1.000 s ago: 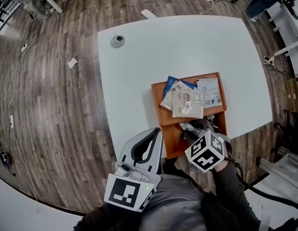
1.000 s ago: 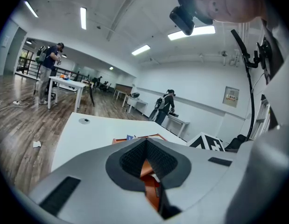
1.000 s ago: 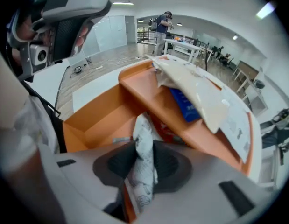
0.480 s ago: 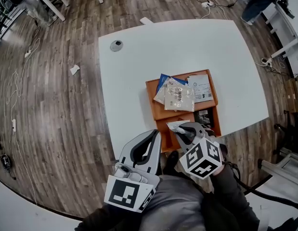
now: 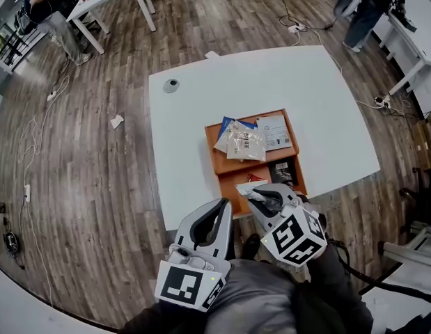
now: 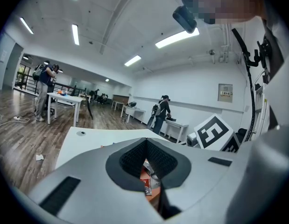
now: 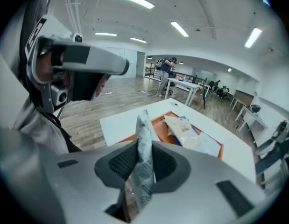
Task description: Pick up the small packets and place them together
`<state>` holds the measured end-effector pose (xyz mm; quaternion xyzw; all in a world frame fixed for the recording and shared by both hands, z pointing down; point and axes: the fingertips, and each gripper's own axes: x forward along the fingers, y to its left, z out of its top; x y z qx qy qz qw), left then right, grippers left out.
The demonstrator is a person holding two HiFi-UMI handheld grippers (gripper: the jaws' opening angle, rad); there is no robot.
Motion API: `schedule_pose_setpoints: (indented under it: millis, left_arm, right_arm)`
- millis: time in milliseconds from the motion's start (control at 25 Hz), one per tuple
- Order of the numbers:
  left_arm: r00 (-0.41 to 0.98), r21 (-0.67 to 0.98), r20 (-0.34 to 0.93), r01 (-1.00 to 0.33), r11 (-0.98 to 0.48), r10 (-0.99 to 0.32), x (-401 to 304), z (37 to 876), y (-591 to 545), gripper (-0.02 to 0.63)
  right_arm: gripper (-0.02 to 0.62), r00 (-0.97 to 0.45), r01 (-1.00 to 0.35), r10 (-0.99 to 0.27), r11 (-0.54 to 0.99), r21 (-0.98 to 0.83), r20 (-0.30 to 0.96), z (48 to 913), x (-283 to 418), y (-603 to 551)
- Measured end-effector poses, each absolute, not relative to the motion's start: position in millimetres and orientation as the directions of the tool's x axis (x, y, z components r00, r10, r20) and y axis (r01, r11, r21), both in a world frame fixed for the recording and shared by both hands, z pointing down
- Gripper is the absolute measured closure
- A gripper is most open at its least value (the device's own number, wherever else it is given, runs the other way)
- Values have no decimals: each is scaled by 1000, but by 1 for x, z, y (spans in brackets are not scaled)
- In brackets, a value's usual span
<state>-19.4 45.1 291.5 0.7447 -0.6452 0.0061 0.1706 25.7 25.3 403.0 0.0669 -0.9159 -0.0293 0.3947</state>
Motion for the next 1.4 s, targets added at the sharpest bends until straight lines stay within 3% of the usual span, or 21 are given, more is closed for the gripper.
schedule_pose_setpoints:
  millis: [280, 480, 920, 1240, 1400]
  left_arm:
    - [141, 222, 201, -970, -95, -969, -30, 280, 35, 604]
    - [104, 224, 207, -973, -56, -973, -65, 283, 17, 604]
    - [66, 278, 270, -960, 13, -961, -129, 312, -13, 604]
    - [78, 297, 287, -955, 11, -955, -132, 324, -19, 604]
    - [74, 296, 288, -955, 15, -955, -133, 323, -17, 604]
  right_arm:
    - [511, -741, -234, -284, 959, 162, 609, 354, 22, -23]
    - [509, -706, -282, -346, 938, 202, 618, 352, -1, -75]
    - [483, -619, -261, -267, 957, 126, 739, 405, -50, -114]
    - [363, -645, -244, -190, 969, 36, 741, 415, -58, -108]
    - [344, -658, -252, -210, 966, 51, 723, 409, -60, -109]
